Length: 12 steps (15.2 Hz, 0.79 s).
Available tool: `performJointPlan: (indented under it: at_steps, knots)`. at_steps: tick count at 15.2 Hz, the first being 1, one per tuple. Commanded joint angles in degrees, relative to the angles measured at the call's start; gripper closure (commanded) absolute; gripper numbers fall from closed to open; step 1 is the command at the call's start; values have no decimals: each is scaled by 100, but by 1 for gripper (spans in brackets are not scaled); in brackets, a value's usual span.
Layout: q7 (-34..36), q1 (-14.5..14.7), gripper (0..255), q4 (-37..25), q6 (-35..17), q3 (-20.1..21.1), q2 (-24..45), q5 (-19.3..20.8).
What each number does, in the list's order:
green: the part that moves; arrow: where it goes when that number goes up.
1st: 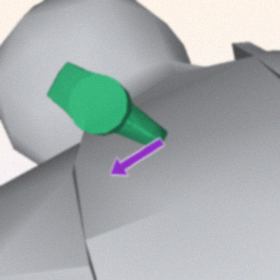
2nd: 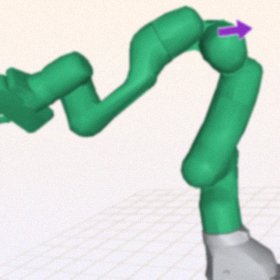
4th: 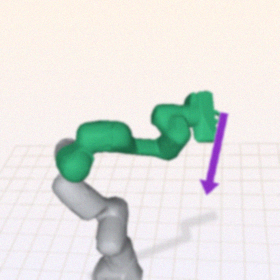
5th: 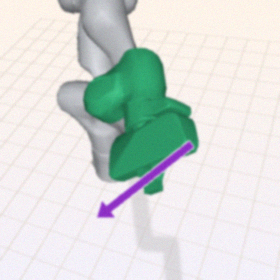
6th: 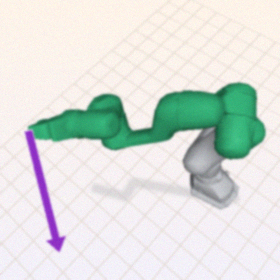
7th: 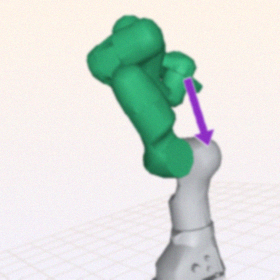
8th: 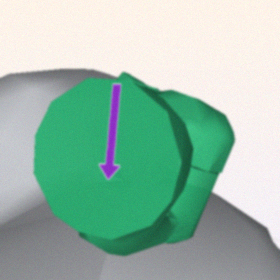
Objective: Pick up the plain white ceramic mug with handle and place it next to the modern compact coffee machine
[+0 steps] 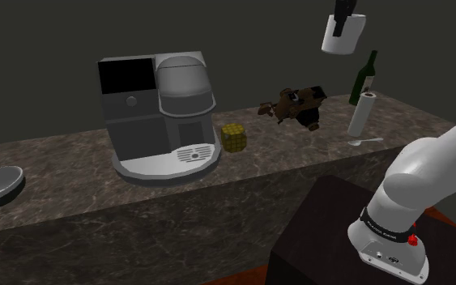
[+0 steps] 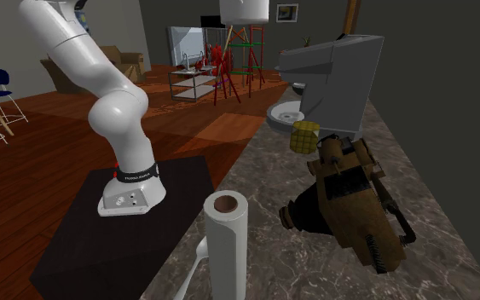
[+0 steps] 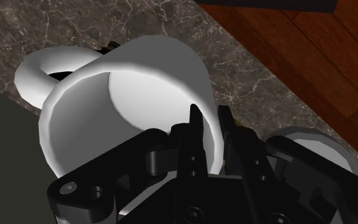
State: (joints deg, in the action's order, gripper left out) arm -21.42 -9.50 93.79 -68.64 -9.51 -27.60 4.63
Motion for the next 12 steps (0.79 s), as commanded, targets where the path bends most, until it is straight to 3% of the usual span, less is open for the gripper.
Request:
performJointPlan:
  at_steps: [1,9,12]
  knots:
    - [-16,7,255,-302,178,-5,123,-12]
    - [-96,28,255,-1506,845,-54,663,-62]
    - [372,130,255,-1605,823,266,805,-195]
